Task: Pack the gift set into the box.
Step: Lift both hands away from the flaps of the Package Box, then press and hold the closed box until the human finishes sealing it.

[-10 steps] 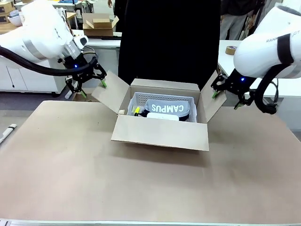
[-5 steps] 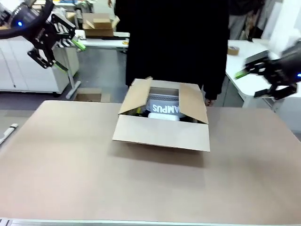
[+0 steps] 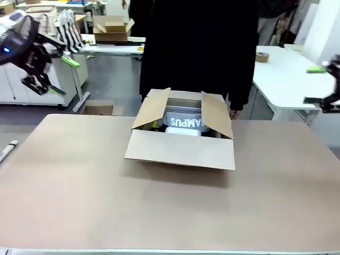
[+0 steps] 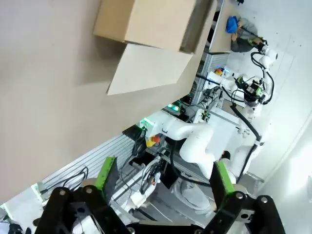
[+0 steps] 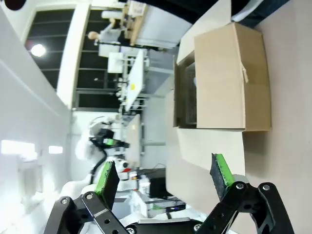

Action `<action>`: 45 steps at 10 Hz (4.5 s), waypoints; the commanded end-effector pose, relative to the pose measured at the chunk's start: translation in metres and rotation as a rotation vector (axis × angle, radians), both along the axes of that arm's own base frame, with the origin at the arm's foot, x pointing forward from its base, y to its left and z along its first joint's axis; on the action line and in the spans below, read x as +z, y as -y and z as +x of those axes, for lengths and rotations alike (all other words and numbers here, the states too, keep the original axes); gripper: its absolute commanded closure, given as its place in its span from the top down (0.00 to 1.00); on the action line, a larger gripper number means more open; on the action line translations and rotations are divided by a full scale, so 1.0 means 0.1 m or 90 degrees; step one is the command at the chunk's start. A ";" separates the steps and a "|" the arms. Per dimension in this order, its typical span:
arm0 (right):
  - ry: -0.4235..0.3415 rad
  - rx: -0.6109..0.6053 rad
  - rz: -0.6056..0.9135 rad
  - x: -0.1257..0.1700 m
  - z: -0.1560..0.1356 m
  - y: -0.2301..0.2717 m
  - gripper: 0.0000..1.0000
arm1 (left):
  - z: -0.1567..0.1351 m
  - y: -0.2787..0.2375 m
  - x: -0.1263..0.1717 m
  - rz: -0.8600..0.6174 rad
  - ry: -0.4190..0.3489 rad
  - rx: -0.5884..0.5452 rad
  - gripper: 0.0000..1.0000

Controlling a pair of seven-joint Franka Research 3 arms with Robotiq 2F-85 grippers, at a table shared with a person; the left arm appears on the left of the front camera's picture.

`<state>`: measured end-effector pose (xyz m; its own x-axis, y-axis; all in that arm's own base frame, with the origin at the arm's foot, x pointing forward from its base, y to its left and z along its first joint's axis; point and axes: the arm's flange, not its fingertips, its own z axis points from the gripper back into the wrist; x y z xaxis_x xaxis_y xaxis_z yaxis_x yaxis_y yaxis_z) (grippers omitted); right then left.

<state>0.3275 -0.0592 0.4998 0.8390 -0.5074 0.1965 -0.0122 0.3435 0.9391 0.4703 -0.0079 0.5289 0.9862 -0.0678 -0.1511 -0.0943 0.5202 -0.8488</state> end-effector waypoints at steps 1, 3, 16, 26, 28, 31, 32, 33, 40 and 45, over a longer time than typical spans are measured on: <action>0.002 -0.021 -0.079 0.32 -0.07 -0.27 1.00 | -0.11 0.06 0.16 0.025 0.018 0.012 1.00; 0.002 -0.021 -0.079 0.32 -0.07 -0.27 1.00 | -0.11 0.06 0.16 0.025 0.018 0.012 1.00; 0.002 -0.021 -0.079 0.32 -0.07 -0.27 1.00 | -0.11 0.06 0.16 0.025 0.018 0.012 1.00; 0.002 -0.021 -0.079 0.32 -0.07 -0.27 1.00 | -0.11 0.06 0.16 0.025 0.018 0.012 1.00; 0.002 -0.021 -0.079 0.32 -0.07 -0.27 1.00 | -0.11 0.06 0.16 0.025 0.018 0.012 1.00; 0.002 -0.021 -0.079 0.32 -0.07 -0.27 1.00 | -0.11 0.06 0.16 0.025 0.018 0.012 1.00; 0.002 -0.021 -0.079 0.32 -0.07 -0.27 1.00 | -0.11 0.06 0.16 0.025 0.018 0.012 1.00; 0.002 -0.021 -0.079 0.32 -0.07 -0.27 1.00 | -0.11 0.06 0.16 0.025 0.018 0.012 1.00; 0.002 -0.021 -0.079 0.32 -0.07 -0.27 1.00 | -0.11 0.06 0.16 0.025 0.018 0.012 1.00; 0.002 -0.021 -0.079 0.32 -0.07 -0.27 1.00 | -0.11 0.06 0.16 0.025 0.018 0.012 1.00</action>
